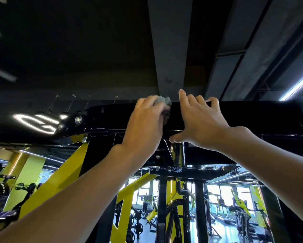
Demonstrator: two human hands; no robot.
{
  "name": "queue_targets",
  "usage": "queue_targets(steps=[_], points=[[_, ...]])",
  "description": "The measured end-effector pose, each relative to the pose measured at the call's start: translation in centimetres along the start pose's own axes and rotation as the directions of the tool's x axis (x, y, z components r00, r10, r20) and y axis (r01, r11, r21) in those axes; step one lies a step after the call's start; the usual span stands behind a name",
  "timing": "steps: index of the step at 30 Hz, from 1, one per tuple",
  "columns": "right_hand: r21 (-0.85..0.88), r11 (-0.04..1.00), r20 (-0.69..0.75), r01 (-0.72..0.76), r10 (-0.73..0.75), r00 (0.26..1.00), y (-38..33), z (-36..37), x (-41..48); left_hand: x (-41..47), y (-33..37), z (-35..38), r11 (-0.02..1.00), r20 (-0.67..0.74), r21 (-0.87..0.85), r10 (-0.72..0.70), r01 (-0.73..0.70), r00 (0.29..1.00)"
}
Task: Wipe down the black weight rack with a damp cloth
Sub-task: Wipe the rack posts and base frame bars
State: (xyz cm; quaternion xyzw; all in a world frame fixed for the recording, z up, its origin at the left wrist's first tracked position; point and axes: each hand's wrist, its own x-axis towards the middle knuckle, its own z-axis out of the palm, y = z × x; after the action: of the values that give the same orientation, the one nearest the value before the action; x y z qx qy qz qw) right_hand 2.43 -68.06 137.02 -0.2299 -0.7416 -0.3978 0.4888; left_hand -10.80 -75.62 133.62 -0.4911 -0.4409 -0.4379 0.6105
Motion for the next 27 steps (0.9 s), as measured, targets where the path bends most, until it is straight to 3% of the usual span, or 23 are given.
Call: queue_targets(steps=[3, 7, 8, 11, 13, 17, 22, 25, 27], points=[[0.004, 1.0, -0.014, -0.008, 0.008, 1.0, 0.2, 0.0, -0.2, -1.6, -1.6, -1.0, 0.988, 0.065, 0.017, 0.152, -0.154, 0.986], [-0.007, 1.0, -0.015, -0.013, 0.013, 1.0, -0.1, 0.2, -0.2, -1.4, -1.9, -0.9, 0.998, -0.031, 0.015, -0.064, 0.064, 0.998], [-0.01, 1.0, -0.016, -0.017, 0.017, 1.0, -0.1, 0.2, -0.2, -1.7, -0.8, -0.6, 0.998, -0.024, 0.009, -0.064, 0.065, 0.998], [-0.028, 0.999, -0.018, -0.022, 0.022, 1.0, -0.2, 0.3, -0.2, -2.6, 0.5, -0.1, 0.995, 0.063, -0.019, 0.098, -0.097, 0.993], [-0.024, 0.999, -0.017, -0.025, 0.025, 1.0, -0.2, 0.2, -0.3, -2.0, -0.9, -0.5, 0.991, 0.068, 0.005, 0.132, -0.132, 0.989], [-0.027, 0.999, 0.017, -0.024, 0.024, 1.0, -0.2, -0.2, -0.3, -1.0, -1.6, -0.8, 0.993, -0.064, 0.01, -0.119, 0.12, 0.991], [0.013, 0.999, 0.049, 0.049, -0.049, 0.998, -2.4, -0.4, 1.2, -0.7, -2.4, -0.8, 0.997, 0.033, 0.022, 0.068, -0.069, 0.997], [0.055, 0.997, 0.025, 0.045, -0.047, 0.999, -3.2, -0.2, 1.7, 0.4, -3.3, -1.1, 0.995, -0.068, 0.027, -0.098, 0.1, 0.993], [0.055, 0.998, -0.003, 0.04, -0.04, 0.999, -3.1, 0.1, 1.7, 0.1, -2.2, -1.0, 0.994, -0.06, 0.01, -0.108, 0.109, 0.992]])
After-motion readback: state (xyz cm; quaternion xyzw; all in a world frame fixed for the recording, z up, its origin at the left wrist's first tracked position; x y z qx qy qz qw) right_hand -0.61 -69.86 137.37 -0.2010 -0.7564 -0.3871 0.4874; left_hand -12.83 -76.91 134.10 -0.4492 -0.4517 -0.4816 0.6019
